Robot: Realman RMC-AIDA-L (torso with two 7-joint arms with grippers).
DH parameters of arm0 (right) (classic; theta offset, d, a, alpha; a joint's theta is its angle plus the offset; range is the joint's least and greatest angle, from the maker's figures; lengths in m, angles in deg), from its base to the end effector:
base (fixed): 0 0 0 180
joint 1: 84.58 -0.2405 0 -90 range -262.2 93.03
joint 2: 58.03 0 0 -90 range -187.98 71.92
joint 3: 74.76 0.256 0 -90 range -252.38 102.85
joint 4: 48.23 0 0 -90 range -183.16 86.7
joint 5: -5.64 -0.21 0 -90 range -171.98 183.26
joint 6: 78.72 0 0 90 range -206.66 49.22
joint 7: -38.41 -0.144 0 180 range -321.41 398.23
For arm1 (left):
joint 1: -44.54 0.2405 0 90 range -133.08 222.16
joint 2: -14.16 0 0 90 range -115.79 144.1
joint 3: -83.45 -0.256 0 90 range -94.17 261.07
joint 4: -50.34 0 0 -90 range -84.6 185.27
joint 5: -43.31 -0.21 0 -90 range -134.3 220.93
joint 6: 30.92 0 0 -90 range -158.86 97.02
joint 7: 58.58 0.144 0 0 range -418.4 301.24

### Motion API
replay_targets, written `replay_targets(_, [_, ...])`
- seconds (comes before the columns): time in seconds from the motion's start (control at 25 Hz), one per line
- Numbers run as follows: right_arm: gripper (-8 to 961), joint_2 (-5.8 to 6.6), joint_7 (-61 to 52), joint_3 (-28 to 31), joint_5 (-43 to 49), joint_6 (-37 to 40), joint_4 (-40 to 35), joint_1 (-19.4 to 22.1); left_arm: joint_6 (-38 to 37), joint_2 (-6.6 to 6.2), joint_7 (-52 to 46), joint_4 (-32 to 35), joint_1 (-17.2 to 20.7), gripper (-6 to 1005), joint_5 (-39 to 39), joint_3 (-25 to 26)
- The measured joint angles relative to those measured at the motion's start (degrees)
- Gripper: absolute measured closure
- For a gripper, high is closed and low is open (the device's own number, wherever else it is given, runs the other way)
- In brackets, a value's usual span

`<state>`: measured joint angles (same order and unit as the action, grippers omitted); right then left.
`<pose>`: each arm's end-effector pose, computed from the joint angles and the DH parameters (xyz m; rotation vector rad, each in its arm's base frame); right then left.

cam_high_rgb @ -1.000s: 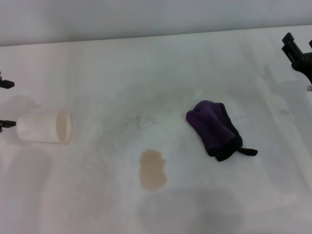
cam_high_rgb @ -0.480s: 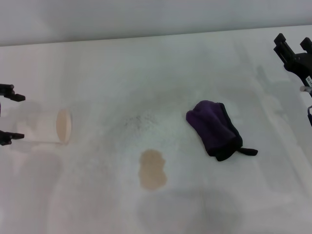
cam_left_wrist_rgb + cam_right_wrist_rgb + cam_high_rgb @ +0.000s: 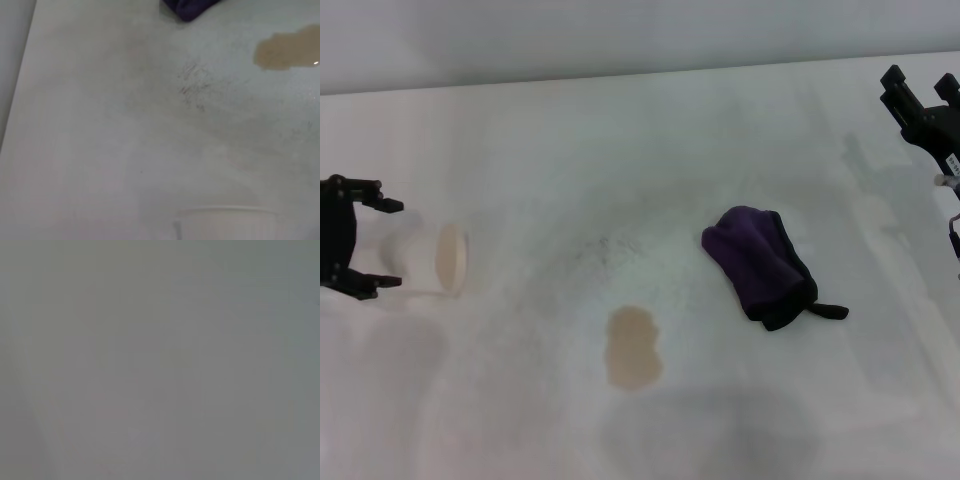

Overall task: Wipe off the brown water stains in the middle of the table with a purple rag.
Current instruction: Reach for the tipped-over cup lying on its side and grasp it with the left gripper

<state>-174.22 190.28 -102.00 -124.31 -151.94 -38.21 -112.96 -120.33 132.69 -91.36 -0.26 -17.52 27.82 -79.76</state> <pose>0.3519 0.3195 0.0026 -1.4491 0.8499 0.9078 -0.2702 0.3844 0.0565 -2.8487 0.3889 0.3992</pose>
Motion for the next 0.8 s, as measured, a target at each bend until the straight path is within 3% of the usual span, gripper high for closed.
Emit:
replay_targets(0.32, [96, 0.00, 0.00, 0.00, 0.17, -0.01, 0.00, -0.51, 5.60, 0.03, -0.13, 6.45, 2.49, 112, 4.06, 0.00])
replay_targets(0.8, [96, 0.00, 0.00, 0.00, 0.23, -0.09, 0.00, -0.74, 8.02, 0.00, -0.32, 8.18, 4.88, 111, 6.07, 0.08])
